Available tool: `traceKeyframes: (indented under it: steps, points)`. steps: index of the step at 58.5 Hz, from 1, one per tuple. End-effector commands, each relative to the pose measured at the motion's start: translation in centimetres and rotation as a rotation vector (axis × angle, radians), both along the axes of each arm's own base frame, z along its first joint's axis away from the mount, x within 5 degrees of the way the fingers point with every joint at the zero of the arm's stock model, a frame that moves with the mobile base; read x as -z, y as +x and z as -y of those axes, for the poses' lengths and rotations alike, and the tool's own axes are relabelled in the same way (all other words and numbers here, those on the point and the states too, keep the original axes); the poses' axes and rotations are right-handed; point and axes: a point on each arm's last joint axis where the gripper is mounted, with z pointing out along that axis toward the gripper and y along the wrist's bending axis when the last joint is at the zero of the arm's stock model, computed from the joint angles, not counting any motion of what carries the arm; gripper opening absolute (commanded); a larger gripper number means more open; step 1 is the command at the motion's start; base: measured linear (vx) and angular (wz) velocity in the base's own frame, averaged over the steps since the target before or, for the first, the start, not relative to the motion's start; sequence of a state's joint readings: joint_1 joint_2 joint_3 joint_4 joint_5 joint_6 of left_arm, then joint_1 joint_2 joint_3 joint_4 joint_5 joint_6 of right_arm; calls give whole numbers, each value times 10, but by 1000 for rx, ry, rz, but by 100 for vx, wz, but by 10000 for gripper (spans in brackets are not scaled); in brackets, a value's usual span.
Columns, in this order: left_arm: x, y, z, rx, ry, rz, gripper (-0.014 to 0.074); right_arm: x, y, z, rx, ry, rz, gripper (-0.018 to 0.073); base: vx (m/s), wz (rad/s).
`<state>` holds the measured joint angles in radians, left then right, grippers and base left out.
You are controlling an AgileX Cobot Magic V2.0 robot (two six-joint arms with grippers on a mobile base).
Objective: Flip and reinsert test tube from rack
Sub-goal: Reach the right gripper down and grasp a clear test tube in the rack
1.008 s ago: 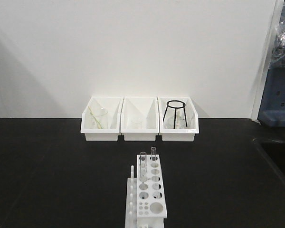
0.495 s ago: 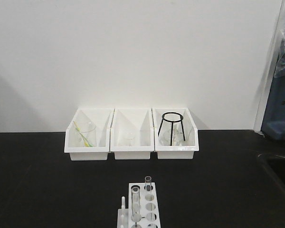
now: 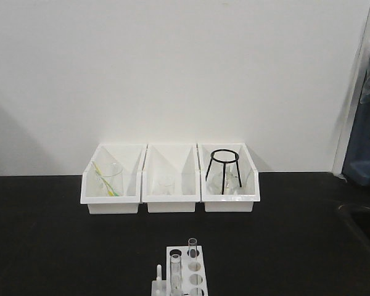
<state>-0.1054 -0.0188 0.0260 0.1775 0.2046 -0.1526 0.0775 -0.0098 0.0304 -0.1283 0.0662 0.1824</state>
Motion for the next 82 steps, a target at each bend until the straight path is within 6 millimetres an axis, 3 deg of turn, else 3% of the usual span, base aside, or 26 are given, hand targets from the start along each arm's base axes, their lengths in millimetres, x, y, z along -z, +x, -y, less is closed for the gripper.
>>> traceKeyframes:
  steps: [1, 5, 12, 19, 24, 31, 36, 42, 51, 63, 69, 82]
  points:
    - [-9, 0, 1, 14, -22, 90, -6, -7, -1, 0, -3, -13, 91, -11, 0, 0]
    - [-9, 0, 1, 14, -22, 90, -6, -11, -2, -1, -9, -12, 135, -11, 0, 0]
    - [-9, 0, 1, 14, -22, 90, -6, -38, -8, -2, -25, 1, 310, -11, 0, 0]
    - [-9, 0, 1, 14, -22, 90, -6, -87, -18, -1, -17, 6, 388, -11, 0, 0]
    - [-9, 0, 1, 14, -22, 90, -6, -135, -20, 0, 0, -38, 408, -11, 0, 0]
    - [-9, 0, 1, 14, -22, 90, -6, -186, 3, -2, 17, -139, 396, -11, 0, 0]
    - [-9, 0, 1, 14, -22, 90, -6, -206, 28, -4, 10, -142, 373, -11, 0, 0]
    - [-9, 0, 1, 14, -22, 90, -6, -213, 57, -6, 4, -142, 310, -11, 0, 0]
    - [-9, 0, 1, 14, -22, 90, -6, -207, 88, -9, -11, -142, 262, -6, 0, 0]
    - [-9, 0, 1, 14, -22, 90, -6, -202, 99, -10, -17, -142, 235, 76, 0, 0]
    - [-9, 0, 1, 14, -22, 90, -6, -202, 99, -10, -16, -142, 233, 194, 0, 0]
    - [-9, 0, 1, 14, -22, 90, -6, -202, 99, -10, -17, -139, 239, 545, 0, 0]
